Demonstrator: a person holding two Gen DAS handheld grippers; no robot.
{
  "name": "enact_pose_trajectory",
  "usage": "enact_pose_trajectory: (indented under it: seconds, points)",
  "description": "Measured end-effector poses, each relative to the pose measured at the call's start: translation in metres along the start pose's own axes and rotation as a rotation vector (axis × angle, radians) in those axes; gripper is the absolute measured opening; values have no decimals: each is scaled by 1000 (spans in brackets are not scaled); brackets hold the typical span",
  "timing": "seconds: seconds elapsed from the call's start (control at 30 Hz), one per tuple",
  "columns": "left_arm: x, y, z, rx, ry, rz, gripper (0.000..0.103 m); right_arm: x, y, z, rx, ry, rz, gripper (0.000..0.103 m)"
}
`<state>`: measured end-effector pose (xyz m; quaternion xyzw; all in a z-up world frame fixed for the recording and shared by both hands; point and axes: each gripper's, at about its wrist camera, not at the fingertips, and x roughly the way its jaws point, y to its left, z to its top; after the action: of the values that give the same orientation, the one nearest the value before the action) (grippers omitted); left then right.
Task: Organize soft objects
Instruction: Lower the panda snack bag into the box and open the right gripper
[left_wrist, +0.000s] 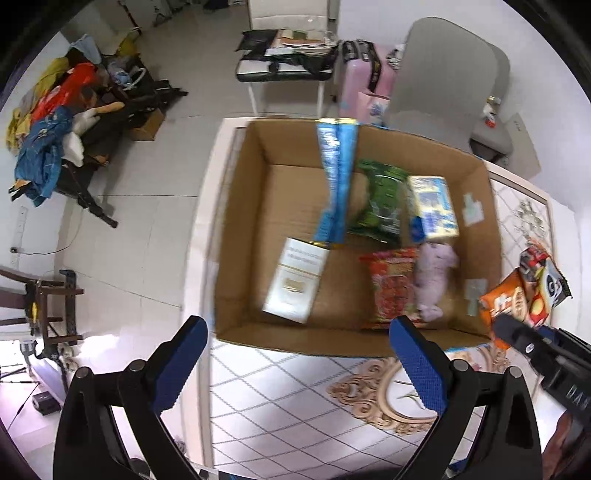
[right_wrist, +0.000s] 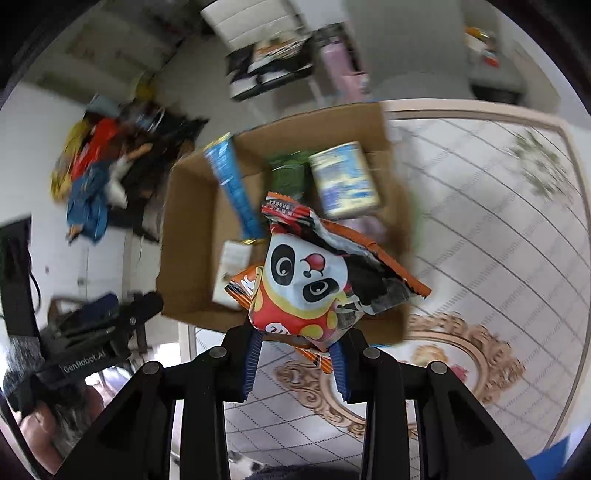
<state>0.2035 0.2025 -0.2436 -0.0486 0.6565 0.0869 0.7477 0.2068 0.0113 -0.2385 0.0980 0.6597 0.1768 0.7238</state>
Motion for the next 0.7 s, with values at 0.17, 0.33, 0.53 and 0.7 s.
enact_pose_trajectory:
  seconds: [0.17,0.33,0.53,0.7]
  points:
    - [19,18,5,-19,26,24,101,43,38,6,-94,71,-14,35]
    - [44,25,8,-23,71,34,101,79,49,7,-141,129,-37,36]
    - [62,33,10,-32,106,32,101,102,50,10,-159,164,-34,36]
    - [66,36,10,-36,110,33,101,110,47,14,-157,190,-16,37]
